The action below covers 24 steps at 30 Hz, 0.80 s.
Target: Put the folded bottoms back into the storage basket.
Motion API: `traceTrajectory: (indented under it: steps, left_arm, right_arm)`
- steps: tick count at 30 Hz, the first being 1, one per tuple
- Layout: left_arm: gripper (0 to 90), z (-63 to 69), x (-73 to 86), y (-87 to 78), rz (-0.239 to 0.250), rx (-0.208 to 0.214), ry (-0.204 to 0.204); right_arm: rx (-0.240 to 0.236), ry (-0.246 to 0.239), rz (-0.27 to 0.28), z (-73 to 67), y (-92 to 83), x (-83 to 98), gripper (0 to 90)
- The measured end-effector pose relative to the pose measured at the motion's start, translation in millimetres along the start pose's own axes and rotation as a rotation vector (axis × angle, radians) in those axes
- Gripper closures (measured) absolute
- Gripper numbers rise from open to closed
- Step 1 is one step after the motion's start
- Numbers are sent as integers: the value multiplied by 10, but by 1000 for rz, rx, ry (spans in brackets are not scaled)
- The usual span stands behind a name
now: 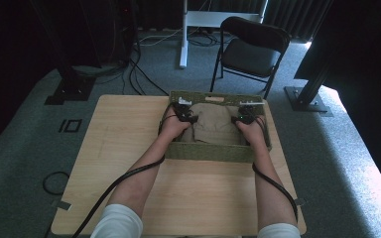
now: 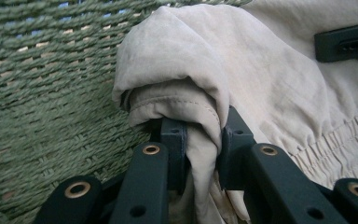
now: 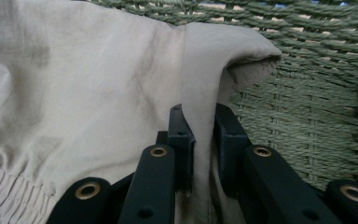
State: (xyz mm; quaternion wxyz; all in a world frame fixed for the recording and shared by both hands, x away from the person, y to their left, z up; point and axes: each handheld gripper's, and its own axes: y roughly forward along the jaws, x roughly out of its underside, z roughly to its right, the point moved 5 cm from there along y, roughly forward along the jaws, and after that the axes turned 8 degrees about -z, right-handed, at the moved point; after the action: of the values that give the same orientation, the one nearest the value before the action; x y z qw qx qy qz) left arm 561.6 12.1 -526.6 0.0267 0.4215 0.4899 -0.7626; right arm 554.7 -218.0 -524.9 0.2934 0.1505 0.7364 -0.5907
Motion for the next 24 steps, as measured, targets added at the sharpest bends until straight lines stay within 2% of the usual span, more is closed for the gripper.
traceTrajectory:
  steps: [4,5,6,7,8,9,11,14,15,18,19,20,22,24]
  left_arm:
    - [760,-6,12,36,-28,-15,-10]
    - [726,-14,23,53,-41,-28,-13]
    - [632,-22,36,78,-56,-51,-21]
    - [472,-24,41,88,-64,-70,-9]
    - [472,-26,37,91,-51,-80,-18]
    - [436,-29,27,90,-39,-81,-40]
    - [309,-23,1,68,-26,-76,-61]
    - [304,25,-50,-2,-7,-52,-60]
    - [283,25,-50,-2,-7,-52,-60]
    - [268,106,-136,-122,33,-54,7]
    - [244,106,-136,-122,33,-54,7]
    - [181,158,-177,-193,47,-33,-1]
    - [161,193,-198,-240,50,-30,11]
    - [161,266,-229,-343,56,-24,51]
  right_arm:
    - [14,1,-17,9,57,11,762]
    - [18,1,-20,13,71,15,719]
    - [17,2,-28,14,85,24,661]
    - [2,22,-15,23,90,21,533]
    - [2,22,-15,23,90,21,533]
    - [-10,32,-14,29,82,16,495]
    - [-16,-1,9,47,51,-13,421]
    - [-45,-26,26,29,-1,-42,293]
    - [-45,-26,26,29,-1,-42,293]
    - [-43,-74,68,-16,-131,-111,180]
    - [-46,-76,74,-22,-154,-121,173]
    - [-47,-96,84,-39,-192,-139,172]
    - [-56,-100,87,-72,-255,-156,158]
    - [-71,-93,96,-103,-321,-178,158]
